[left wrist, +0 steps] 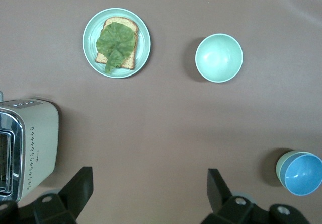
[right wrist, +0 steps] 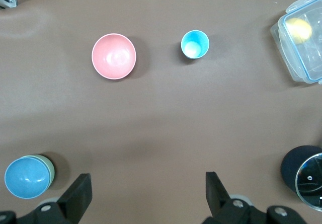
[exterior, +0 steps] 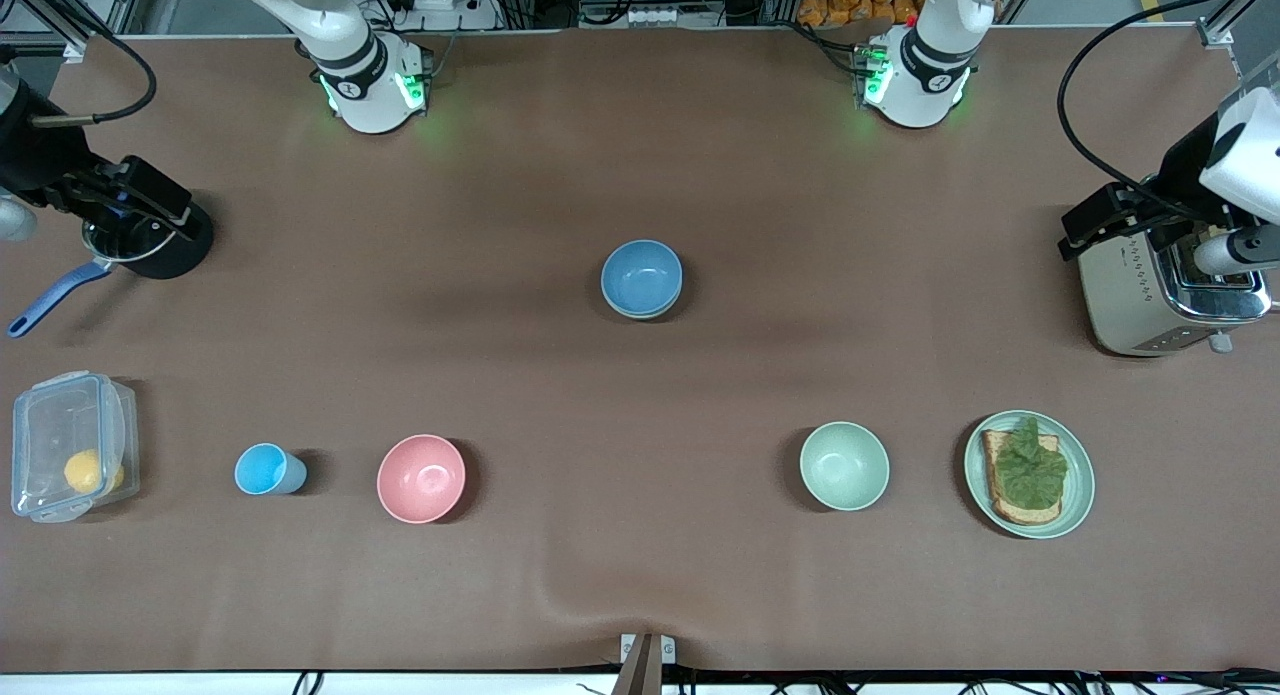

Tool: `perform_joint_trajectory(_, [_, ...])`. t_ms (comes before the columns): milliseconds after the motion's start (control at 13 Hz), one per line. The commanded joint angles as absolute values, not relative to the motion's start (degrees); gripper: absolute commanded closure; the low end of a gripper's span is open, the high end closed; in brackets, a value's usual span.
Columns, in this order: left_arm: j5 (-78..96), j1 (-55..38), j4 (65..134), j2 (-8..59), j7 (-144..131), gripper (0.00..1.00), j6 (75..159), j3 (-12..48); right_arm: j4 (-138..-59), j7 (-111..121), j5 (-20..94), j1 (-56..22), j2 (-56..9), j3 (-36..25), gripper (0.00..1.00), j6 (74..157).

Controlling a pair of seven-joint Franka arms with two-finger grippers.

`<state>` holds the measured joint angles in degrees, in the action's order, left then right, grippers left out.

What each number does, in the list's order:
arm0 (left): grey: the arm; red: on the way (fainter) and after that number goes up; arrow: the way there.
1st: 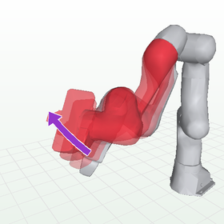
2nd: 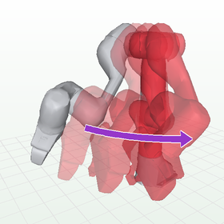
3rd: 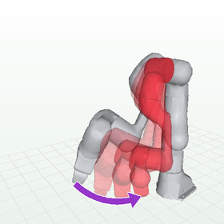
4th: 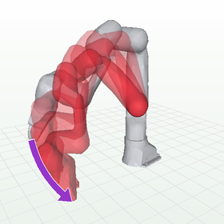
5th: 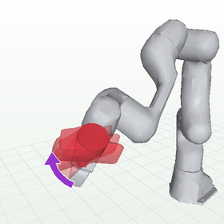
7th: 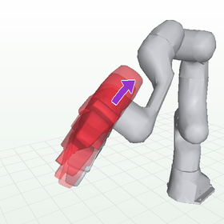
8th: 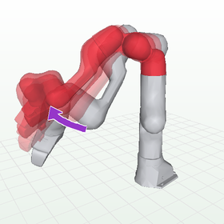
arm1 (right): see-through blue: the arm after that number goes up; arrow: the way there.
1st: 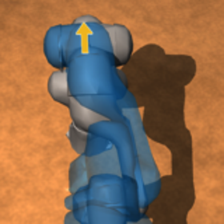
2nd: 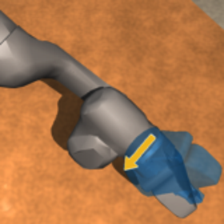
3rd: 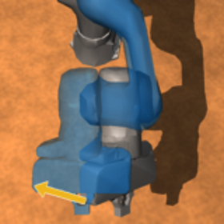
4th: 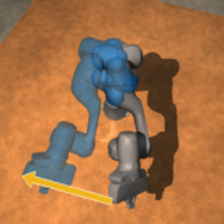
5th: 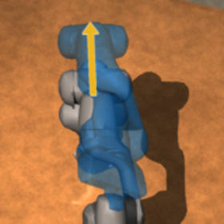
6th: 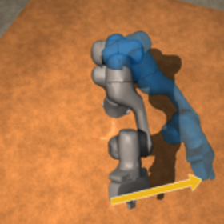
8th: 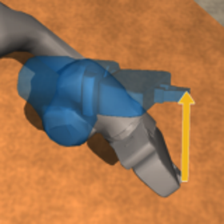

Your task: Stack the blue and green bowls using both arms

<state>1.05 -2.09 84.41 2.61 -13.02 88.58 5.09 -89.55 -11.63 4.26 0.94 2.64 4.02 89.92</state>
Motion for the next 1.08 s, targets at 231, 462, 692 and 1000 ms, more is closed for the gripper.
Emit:
perform_joint_trajectory(231, [2.02,-2.73,87.98,-1.23,-7.23,0.00,86.84,4.83,-91.41,-9.67,9.32,3.60,3.52,2.99,0.00,89.39])
perform_joint_trajectory(462, [2.02,-2.37,88.24,-1.84,-4.21,0.00,85.70,4.83,-92.46,-8.97,4.50,3.25,3.51,3.60,0.00,89.56])
perform_joint_trajectory(692, [2.11,-2.37,89.12,-2.81,-6.94,0.00,85.08,5.18,-92.46,-6.43,3.96,3.16,3.60,3.78,0.00,89.65])
perform_joint_trajectory(1000, [2.37,-2.46,89.47,-3.08,-8.96,0.00,85.17,5.36,-92.46,-6.77,4.04,3.16,3.60,3.78,0.00,89.38])
